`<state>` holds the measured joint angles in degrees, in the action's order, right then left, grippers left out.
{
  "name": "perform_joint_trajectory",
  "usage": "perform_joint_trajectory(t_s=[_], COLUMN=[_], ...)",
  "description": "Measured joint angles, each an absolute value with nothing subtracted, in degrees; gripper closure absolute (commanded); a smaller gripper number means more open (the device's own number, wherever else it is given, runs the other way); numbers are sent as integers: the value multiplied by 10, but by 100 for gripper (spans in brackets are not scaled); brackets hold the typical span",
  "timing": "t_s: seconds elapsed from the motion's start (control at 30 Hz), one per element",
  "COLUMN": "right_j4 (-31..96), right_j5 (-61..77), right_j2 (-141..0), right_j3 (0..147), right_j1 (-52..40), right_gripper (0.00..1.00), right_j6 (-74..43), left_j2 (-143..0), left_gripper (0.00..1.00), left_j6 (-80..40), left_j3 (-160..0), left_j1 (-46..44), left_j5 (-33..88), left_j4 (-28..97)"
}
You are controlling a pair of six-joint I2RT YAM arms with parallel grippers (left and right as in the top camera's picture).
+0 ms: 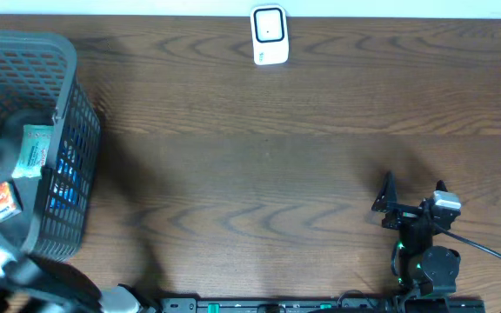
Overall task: Scan the item barcode
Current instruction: 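Reach the left gripper into the basket and grasp the green-lidded jar, then carry the jar to the scanner with the left gripper, set it down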
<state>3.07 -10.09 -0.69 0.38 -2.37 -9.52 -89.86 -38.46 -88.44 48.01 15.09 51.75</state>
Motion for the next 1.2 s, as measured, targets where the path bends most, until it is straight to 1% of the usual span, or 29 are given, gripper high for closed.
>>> perform_joint_trajectory(t_s=[0.13,0.23,0.4,0.53,0.67,0.87,1.03,1.2], right_j4=[31,31,31,31,31,31,30,30], right_j5=[-101,-101,-101,-101,-101,-101,-101,-101], right_j2=[-7,-7,-7,-7,-7,-7,-7,-7], right_j3=[4,4,4,4,4,4,4,4], right_j1=[-24,-24,-24,-24,-24,-24,-24,-24], right_gripper=[1,0,1,1,1,1,1,1], right_j6=[-95,-95,-95,-95,-95,-95,-95,-95], left_j2=[-807,-752,-739,-757,-795,-916,-1039,-1125], left_gripper=[39,39,39,39,38,39,38,38], left_j6=[-382,-378,-366,-359,-356,-313,-256,-208], left_j3=[-937,-943,-942,-942,-942,-942,-942,-941], left_j1=[467,402,198,32,-102,-237,-313,-338], left_j5=[243,290,315,257,165,106,96,94], left_j4=[508,514,529,569,604,565,506,491])
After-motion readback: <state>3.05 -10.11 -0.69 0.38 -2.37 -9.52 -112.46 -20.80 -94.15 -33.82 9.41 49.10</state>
